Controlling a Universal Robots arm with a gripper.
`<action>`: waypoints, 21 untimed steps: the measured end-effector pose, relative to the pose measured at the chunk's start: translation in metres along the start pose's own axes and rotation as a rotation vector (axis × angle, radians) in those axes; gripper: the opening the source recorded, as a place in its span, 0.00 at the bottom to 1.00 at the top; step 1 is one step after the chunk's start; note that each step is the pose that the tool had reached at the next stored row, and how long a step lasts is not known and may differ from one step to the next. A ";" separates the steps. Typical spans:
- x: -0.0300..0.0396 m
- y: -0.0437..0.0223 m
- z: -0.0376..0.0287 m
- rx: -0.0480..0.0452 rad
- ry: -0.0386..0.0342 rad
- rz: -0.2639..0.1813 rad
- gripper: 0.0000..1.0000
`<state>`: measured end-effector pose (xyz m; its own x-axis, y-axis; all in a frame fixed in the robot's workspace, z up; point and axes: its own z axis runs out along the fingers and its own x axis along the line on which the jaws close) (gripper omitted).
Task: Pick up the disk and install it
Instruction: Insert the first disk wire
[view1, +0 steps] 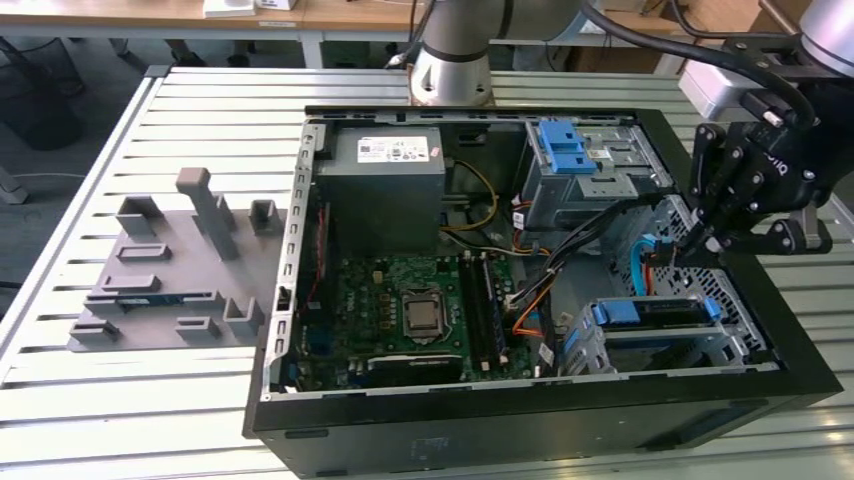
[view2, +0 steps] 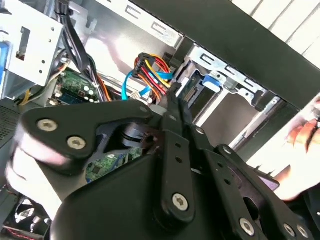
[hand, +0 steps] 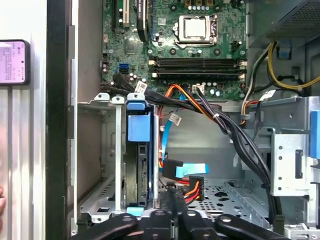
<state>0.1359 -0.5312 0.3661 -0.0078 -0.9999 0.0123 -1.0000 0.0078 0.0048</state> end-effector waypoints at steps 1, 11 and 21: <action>-0.0006 0.0000 0.0001 0.0000 0.0004 0.000 0.17; -0.0071 0.0000 0.0024 0.0000 0.0062 0.000 0.31; -0.0084 0.0000 0.0101 0.0003 0.0270 0.000 0.30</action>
<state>0.1359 -0.5229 0.3559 -0.0077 -0.9992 0.0393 -1.0000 0.0079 0.0045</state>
